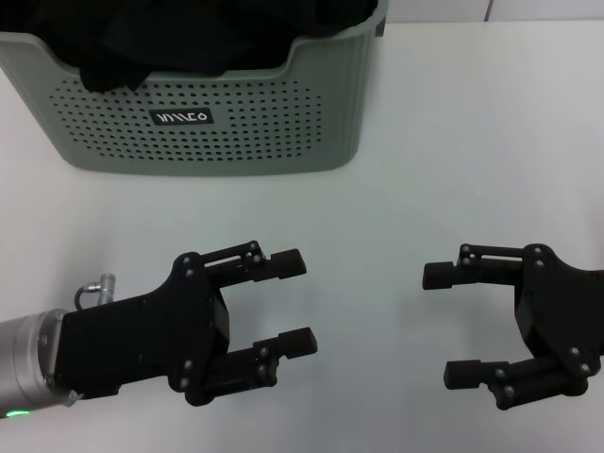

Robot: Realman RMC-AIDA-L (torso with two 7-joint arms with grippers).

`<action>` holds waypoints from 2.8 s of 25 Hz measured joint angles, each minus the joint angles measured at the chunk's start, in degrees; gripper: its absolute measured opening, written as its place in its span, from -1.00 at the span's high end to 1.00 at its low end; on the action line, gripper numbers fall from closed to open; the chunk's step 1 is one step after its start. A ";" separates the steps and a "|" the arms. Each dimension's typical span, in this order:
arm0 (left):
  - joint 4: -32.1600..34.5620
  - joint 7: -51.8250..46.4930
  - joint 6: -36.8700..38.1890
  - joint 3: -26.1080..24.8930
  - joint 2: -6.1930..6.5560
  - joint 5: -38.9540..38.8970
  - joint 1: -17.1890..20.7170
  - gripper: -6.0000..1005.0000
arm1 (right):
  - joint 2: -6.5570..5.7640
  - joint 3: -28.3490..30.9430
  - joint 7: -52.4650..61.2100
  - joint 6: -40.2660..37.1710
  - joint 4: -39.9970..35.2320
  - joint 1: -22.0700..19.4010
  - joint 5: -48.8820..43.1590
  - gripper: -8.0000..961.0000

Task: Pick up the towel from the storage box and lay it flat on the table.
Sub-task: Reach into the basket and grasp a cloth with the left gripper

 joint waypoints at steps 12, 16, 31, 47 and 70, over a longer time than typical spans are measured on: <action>0.00 0.59 0.00 -0.03 0.00 -0.44 -0.23 -0.27 | 0.00 0.02 -0.14 -0.01 0.08 -0.33 0.11 -0.73; 0.08 1.97 0.14 -4.31 -0.16 -4.59 1.07 -0.27 | 0.00 0.16 -0.86 -0.02 1.33 -0.33 0.42 -0.73; 6.21 -1.88 -9.76 -34.03 -4.60 -12.67 -0.30 -0.27 | 0.09 -0.05 -3.99 -0.23 5.93 1.03 0.45 -0.73; 29.81 -13.57 -56.59 -41.43 -5.83 -12.75 -0.25 -0.27 | 0.17 -0.69 -6.26 -0.38 8.01 1.03 0.65 -0.73; 63.50 -19.62 -81.28 -32.78 -7.40 34.09 5.71 -0.09 | 0.28 -0.69 -7.55 -0.81 8.73 0.97 0.65 -0.73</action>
